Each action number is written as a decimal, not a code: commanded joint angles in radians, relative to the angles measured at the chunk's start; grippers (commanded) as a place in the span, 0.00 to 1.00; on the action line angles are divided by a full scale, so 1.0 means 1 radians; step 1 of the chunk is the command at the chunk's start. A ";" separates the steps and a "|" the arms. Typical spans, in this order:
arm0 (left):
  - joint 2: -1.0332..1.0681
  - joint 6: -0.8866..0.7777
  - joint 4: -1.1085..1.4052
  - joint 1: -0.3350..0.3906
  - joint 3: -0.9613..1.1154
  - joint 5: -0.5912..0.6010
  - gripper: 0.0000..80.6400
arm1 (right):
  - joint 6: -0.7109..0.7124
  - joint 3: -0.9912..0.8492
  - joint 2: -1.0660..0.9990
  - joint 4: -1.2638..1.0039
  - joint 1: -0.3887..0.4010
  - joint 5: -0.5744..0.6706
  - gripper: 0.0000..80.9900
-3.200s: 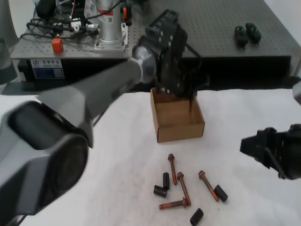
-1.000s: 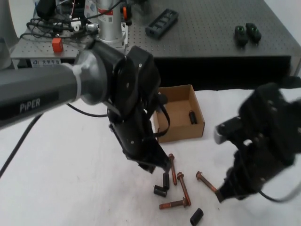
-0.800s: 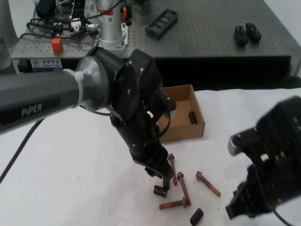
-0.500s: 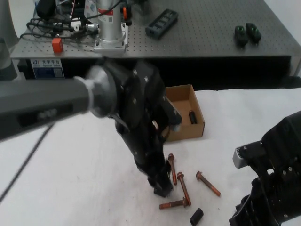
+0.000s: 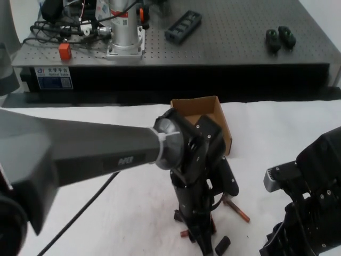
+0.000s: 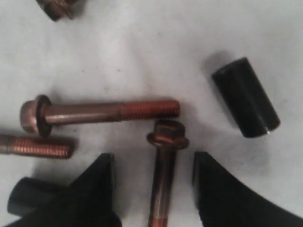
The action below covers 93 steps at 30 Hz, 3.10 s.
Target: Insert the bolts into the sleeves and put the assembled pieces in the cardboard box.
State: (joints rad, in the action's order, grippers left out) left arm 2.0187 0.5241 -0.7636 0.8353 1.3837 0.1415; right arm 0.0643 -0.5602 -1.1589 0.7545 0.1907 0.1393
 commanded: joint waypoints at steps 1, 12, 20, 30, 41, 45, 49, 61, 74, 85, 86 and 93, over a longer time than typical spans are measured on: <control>0.032 0.013 0.009 0.001 0.050 -0.029 0.46 | 0.000 -0.001 0.012 -0.003 -0.004 0.014 0.02; 0.072 0.045 -0.065 0.001 0.058 -0.033 0.09 | 0.000 -0.001 0.012 -0.003 -0.001 0.014 0.02; 0.072 0.045 -0.158 0.001 0.095 -0.033 0.19 | 0.000 -0.001 0.012 -0.003 -0.001 0.014 0.02; 0.075 0.037 -0.189 0.001 0.127 -0.033 0.28 | 0.000 -0.001 0.012 -0.003 -0.001 0.029 0.02; 0.086 -0.022 -0.117 0.001 0.130 0.001 0.01 | -0.004 -0.001 0.014 -0.014 -0.001 0.051 0.02; 0.026 -0.180 -0.056 -0.013 0.127 0.001 0.01 | -0.004 -0.001 0.036 -0.054 -0.001 0.059 0.02; -0.134 -0.369 0.096 -0.074 0.065 0.024 0.01 | 0.003 0.000 0.061 -0.077 -0.001 0.154 0.02; -0.583 -0.965 1.043 -0.219 -0.538 0.499 0.01 | -0.297 0.179 0.068 -0.749 0.116 0.640 0.02; -0.591 -1.181 1.312 -0.219 -0.642 0.580 0.01 | -0.429 0.193 0.068 -1.107 0.181 0.489 0.02; -0.591 -1.171 1.312 -0.219 -0.642 0.652 0.01 | -0.424 0.193 0.068 -1.127 0.181 0.415 0.02; -0.591 -1.166 1.312 -0.219 -0.642 0.666 0.01 | -0.424 0.193 0.068 -1.127 0.181 0.415 0.02; -0.591 -1.121 1.303 -0.219 -0.642 0.709 0.01 | -0.424 0.193 0.068 -1.149 0.181 0.451 0.02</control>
State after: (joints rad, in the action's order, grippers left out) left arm 1.4420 -0.6211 0.5278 0.6178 0.7389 0.8330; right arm -0.3622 -0.3648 -1.0993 -0.3697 0.3717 0.6007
